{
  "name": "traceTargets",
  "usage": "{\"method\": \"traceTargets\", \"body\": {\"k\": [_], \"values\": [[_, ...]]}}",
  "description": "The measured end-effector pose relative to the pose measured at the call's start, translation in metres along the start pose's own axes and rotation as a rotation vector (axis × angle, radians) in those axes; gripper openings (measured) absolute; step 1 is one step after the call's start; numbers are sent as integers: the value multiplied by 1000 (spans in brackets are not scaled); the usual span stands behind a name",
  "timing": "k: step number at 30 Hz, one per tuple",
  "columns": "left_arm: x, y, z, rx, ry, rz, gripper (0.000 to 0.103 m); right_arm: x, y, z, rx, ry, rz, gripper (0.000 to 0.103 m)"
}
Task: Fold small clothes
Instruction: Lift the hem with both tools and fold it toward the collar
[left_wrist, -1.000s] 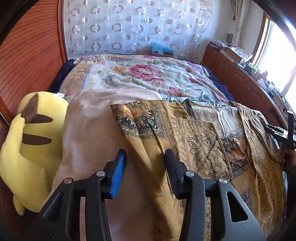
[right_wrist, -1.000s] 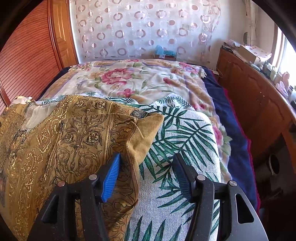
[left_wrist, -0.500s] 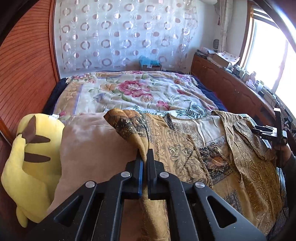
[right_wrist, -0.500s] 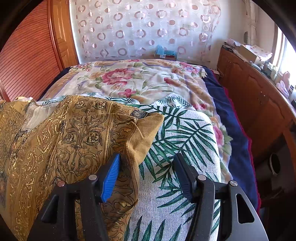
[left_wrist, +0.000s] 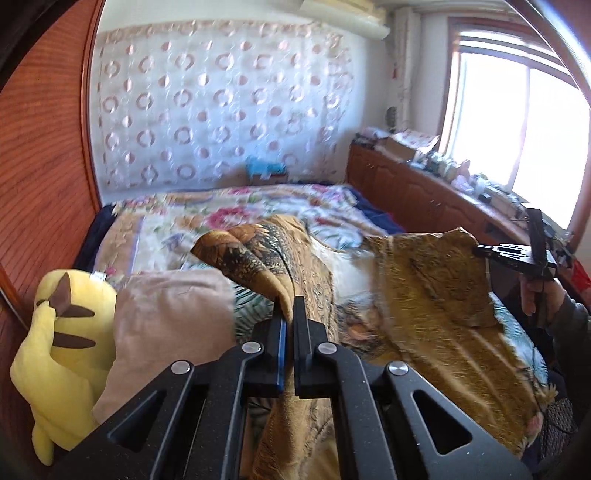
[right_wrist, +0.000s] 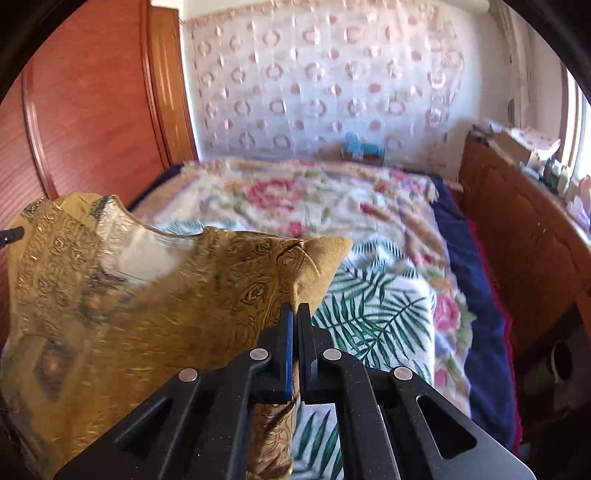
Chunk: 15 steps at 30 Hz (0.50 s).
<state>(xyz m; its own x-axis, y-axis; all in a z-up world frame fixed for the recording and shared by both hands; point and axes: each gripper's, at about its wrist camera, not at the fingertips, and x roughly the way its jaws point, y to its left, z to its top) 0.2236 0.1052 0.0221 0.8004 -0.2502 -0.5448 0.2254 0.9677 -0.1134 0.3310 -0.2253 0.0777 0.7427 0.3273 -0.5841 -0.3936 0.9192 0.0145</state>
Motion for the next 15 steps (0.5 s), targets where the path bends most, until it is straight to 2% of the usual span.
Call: {"method": "traceTargets", "body": {"k": [7,12,15], "values": [[-71,-21,-20,21,-85,-21,3,-84,27,-38,-21,-86,14,1],[-124,-20,-57,-2,-114,-9,3,-143,33,-81,-5,-129,27,1],[-148,-12,-89,-51,-111,9,4,-174,36,-113,9,-138,38,1]]}}
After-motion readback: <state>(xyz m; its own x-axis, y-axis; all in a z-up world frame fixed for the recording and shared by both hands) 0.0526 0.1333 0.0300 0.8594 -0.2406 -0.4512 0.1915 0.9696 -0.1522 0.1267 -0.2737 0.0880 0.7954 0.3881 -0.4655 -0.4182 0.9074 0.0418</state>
